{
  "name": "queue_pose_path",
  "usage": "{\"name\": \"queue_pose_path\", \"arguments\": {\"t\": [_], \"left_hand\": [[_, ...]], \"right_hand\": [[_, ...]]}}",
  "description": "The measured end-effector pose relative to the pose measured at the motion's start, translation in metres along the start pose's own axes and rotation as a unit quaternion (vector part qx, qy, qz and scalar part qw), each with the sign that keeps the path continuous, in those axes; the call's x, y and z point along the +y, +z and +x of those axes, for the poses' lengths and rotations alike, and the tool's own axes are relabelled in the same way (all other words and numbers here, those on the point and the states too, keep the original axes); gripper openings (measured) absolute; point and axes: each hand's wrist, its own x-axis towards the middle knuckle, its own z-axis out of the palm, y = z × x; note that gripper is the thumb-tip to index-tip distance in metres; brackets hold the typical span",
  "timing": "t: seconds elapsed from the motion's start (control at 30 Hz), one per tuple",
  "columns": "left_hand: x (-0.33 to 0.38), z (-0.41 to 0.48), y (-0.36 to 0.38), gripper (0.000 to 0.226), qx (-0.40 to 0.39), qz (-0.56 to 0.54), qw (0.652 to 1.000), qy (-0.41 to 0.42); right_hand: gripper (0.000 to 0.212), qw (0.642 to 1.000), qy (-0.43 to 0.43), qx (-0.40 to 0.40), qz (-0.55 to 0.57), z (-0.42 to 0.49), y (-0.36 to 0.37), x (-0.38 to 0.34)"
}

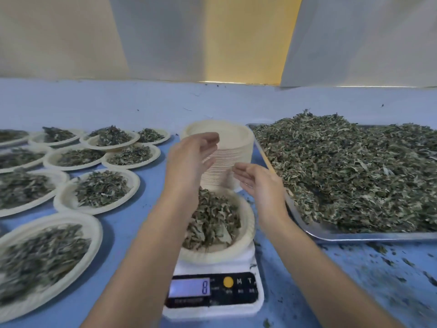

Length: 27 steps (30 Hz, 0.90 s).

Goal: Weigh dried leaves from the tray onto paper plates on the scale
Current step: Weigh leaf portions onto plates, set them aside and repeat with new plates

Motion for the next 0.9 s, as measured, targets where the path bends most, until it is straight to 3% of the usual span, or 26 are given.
{"name": "queue_pose_path", "arguments": {"t": [0.07,0.13,0.27,0.4,0.7,0.9], "left_hand": [[0.003,0.002,-0.023,0.03,0.032,0.028,0.999,0.014],[-0.001,0.007,-0.049,0.031,0.057,0.125,0.99,0.026],[-0.023,0.006,-0.075,0.029,0.045,0.251,0.967,-0.008],[-0.036,0.005,-0.081,0.027,0.048,0.227,0.969,-0.083],[-0.031,0.004,-0.082,0.025,0.054,0.143,0.98,-0.126],[-0.005,0.013,-0.111,0.017,0.012,0.11,0.972,-0.208]], "right_hand": [[0.03,1.0,0.006,-0.006,-0.003,-0.003,0.002,0.005],[0.029,1.0,0.011,-0.012,-0.009,-0.004,0.003,0.01],[0.028,1.0,0.014,-0.013,-0.009,-0.005,0.003,0.012],[0.029,1.0,0.019,-0.008,-0.005,-0.005,0.002,0.012],[0.029,1.0,0.007,-0.003,-0.01,-0.009,0.011,0.005],[0.026,0.999,0.025,-0.031,0.01,-0.003,0.047,-0.001]]}}
